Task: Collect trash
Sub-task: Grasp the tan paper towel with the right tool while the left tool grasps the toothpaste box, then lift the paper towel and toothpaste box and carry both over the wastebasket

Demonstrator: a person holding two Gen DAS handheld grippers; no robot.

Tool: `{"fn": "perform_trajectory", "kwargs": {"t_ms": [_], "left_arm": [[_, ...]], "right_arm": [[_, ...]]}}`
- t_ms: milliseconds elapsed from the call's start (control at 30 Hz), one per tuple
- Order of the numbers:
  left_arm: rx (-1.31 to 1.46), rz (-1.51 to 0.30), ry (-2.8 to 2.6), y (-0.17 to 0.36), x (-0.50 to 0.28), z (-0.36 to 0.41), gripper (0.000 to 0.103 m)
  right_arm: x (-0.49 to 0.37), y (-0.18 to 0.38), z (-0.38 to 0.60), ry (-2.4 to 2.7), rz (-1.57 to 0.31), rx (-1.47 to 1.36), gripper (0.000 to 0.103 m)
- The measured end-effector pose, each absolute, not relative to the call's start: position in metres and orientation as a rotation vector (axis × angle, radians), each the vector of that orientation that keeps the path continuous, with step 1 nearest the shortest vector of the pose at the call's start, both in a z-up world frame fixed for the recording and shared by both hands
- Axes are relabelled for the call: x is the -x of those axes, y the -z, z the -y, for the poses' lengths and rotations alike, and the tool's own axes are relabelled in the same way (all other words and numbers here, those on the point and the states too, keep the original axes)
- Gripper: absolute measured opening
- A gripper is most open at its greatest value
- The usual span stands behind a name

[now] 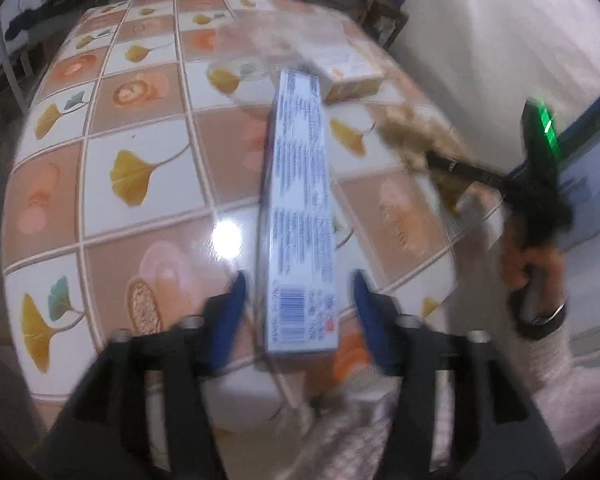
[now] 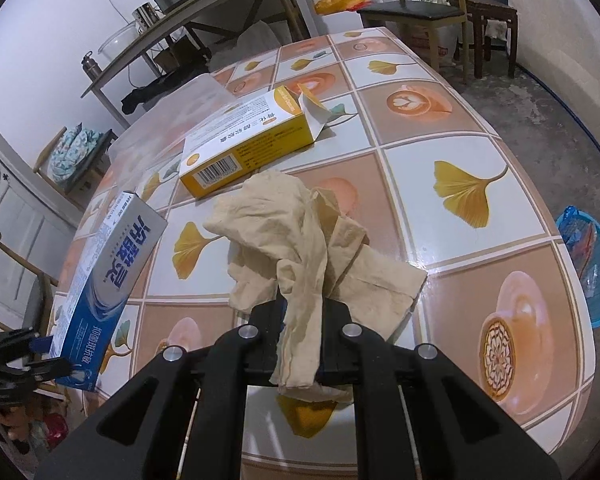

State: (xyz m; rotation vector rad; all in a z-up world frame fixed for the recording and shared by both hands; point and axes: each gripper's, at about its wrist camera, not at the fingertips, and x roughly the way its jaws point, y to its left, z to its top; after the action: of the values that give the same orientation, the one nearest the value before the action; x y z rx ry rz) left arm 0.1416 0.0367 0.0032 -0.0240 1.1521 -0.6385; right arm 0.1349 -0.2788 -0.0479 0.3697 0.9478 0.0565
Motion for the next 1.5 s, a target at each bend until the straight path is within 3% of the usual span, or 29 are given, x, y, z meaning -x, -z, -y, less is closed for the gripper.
{"fn": "perform_trajectory", "kwargs": {"t_ms": [367, 533, 733, 1500], "left_arm": [[-0.272, -1.115, 0.683, 0.000, -0.189, 0.032, 0.063], [-0.333, -1.161, 0.676, 0.011, -0.196, 0.041, 0.042], [-0.275, -1.158, 0.677, 0.012, -0.191, 0.034, 0.032], [-0.178, -0.978, 0.708, -0.026, -0.147, 0.027, 0.031]], "right_arm": [[-0.135, 0.048, 0.279, -0.053, -0.958, -0.355, 0.010], [-0.135, 0.047, 0.279, -0.052, -0.956, -0.358, 0.010], [-0.135, 0.047, 0.278, -0.052, -0.958, -0.351, 0.010], [-0.110, 0.029, 0.272, -0.045, -0.914, -0.342, 0.010]]}}
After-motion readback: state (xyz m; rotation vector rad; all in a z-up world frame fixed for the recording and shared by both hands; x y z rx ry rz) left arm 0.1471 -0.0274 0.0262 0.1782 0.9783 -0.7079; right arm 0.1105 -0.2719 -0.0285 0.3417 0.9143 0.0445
